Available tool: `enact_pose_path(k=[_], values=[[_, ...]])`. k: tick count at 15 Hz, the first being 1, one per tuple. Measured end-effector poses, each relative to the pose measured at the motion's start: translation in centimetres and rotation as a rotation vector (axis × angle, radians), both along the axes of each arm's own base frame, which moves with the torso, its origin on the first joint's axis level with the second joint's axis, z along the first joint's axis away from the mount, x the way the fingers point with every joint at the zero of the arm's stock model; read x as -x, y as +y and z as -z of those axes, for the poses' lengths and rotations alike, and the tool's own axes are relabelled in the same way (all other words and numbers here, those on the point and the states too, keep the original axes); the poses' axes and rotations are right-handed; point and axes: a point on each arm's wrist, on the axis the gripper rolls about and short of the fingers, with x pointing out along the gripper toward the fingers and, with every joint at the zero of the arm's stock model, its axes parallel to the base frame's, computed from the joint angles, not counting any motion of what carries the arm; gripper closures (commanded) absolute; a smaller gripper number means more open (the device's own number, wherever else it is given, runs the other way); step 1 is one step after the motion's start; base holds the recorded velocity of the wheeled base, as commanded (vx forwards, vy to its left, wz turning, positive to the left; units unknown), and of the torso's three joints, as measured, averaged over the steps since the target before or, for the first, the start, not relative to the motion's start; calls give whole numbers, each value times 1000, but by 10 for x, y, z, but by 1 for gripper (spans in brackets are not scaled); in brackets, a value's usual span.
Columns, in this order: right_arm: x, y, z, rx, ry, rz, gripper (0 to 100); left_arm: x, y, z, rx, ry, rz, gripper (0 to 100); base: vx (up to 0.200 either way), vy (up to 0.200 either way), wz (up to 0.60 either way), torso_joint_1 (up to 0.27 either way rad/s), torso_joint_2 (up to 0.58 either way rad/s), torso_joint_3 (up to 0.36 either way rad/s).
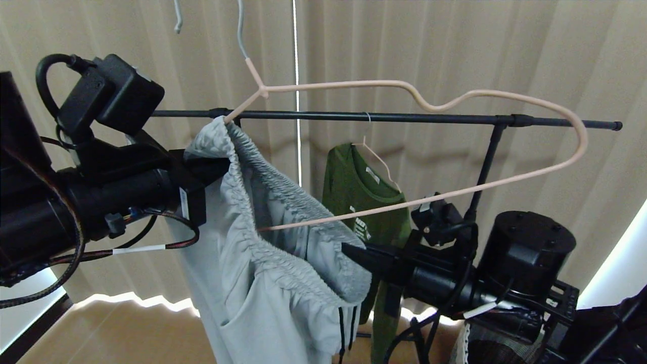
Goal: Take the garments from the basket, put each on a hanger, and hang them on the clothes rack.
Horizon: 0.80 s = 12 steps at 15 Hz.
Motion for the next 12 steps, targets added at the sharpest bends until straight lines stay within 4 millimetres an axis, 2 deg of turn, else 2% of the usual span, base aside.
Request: enact_pose_path(k=[3, 6, 8, 12], values=[[-10, -30, -11, -18, -23, 101, 100, -5, 10, 7, -83, -25, -70, 100, 0, 0, 0, 0, 0, 0], [-17, -49, -20, -32, -47, 170, 100, -10, 21, 13, -173, -49, -127, 100, 0, 0, 0, 0, 0, 0], [-22, -58, -24, -41, -63, 206, 100, -13, 28, 17, -223, -59, -154, 100, 0, 0, 0, 0, 0, 0], [-25, -61, -28, -48, -74, 221, 100, -16, 41, 30, -376, -78, -218, 100, 0, 0, 0, 0, 0, 0]])
